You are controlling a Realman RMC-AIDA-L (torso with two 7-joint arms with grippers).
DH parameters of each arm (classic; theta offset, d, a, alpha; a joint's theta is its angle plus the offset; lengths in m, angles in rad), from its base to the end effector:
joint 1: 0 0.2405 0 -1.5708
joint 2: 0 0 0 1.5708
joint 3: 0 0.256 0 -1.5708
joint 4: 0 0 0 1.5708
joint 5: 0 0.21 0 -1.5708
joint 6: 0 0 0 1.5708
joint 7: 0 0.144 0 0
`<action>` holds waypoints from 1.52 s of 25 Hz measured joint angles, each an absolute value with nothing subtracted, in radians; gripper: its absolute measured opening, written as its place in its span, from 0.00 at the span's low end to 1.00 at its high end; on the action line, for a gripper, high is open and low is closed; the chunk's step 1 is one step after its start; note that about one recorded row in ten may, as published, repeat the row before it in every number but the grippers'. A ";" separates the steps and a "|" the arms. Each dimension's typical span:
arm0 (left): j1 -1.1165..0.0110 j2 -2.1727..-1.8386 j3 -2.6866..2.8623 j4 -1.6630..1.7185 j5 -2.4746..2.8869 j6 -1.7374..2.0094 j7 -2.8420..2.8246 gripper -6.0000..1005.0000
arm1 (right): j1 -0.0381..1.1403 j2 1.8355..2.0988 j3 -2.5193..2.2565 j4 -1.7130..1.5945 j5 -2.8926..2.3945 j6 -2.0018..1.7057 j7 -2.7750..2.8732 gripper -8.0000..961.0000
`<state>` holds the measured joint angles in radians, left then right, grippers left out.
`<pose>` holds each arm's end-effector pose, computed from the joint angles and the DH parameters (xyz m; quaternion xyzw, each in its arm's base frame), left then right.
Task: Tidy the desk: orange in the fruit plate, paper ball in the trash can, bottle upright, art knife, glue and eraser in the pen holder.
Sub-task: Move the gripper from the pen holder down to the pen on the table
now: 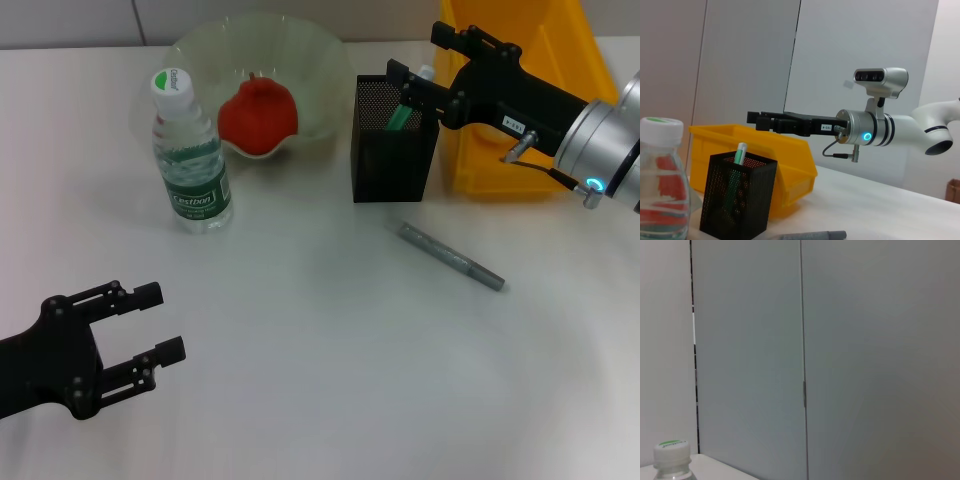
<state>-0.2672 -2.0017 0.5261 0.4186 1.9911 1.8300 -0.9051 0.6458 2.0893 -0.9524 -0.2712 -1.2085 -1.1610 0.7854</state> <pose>-0.3324 0.2145 0.0144 -0.9167 -0.1677 -0.3263 0.1586 0.2342 0.3852 -0.0364 -0.8654 0.1497 0.3359 0.3403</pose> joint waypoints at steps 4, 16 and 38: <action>-0.267 -2.002 0.526 0.417 1.991 1.830 -0.905 0.72 | 0.646 2.089 -0.952 -0.272 -1.209 -1.162 0.785 0.81; -0.267 -2.005 0.531 0.417 1.994 1.830 -0.905 0.73 | 0.625 2.068 -0.961 -0.303 -1.180 -1.330 0.951 0.81; -0.272 -2.013 0.534 0.417 2.000 1.838 -0.895 0.75 | 0.563 2.020 -0.948 -0.849 -1.919 -1.641 1.610 0.81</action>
<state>-0.2716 -2.0129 0.5342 0.4172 2.0003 1.8377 -0.8945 0.5633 2.0198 -0.9480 -0.8490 -1.9187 -1.6411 1.6101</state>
